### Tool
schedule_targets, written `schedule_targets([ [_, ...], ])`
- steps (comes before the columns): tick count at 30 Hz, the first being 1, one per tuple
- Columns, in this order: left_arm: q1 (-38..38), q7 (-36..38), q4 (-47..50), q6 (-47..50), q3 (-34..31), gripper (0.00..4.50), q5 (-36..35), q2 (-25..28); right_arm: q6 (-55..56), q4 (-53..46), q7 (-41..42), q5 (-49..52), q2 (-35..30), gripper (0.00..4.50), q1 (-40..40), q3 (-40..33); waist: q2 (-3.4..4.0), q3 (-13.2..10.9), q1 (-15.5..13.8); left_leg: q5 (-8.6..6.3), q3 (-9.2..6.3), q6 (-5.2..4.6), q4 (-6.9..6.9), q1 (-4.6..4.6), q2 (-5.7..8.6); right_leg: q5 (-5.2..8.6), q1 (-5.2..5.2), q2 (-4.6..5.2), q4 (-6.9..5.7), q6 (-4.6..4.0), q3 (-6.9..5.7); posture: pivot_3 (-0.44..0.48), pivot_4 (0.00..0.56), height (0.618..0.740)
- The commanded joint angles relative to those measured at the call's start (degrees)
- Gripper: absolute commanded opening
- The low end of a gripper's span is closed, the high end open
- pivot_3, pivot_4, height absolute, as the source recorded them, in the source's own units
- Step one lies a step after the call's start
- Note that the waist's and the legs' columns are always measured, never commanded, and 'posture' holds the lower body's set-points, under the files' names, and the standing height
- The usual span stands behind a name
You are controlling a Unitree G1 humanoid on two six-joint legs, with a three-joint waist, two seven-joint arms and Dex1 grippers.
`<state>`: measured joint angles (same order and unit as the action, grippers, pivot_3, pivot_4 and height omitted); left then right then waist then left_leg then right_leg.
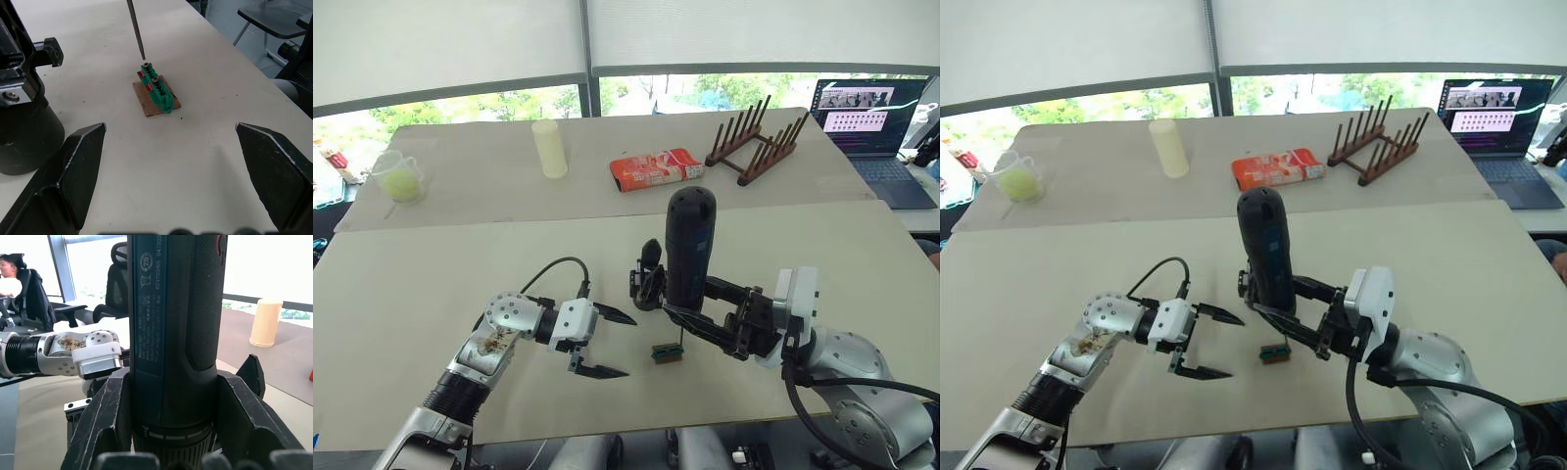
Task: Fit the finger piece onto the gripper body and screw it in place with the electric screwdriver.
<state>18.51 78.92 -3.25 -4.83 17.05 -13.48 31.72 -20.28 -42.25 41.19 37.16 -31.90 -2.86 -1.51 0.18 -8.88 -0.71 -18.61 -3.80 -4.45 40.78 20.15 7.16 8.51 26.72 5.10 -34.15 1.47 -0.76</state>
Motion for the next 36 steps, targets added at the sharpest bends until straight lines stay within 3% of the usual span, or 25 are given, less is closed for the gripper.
schedule_targets([
  [1,0.7,-0.2,1.2,1.1,0.0,4.50,-0.6,-0.1,1.8,-1.7,0.1,0.5,0.5,1.90,1.4,-0.5,0.00,0.0,0.0,0.00,0.00,0.00,0.00,0.00,0.00,0.00,0.00,0.00,0.00,0.00,0.00,0.000,0.150,0.740],
  [36,1.2,-0.4,1.5,0.5,0.1,4.50,-0.1,0.1,2.4,-2.4,1.0,-0.3,0.1,1.90,0.4,-0.8,0.00,0.0,0.0,0.00,0.00,0.00,0.00,0.00,0.00,0.00,0.00,0.00,0.00,0.00,0.00,0.000,0.150,0.740],
])
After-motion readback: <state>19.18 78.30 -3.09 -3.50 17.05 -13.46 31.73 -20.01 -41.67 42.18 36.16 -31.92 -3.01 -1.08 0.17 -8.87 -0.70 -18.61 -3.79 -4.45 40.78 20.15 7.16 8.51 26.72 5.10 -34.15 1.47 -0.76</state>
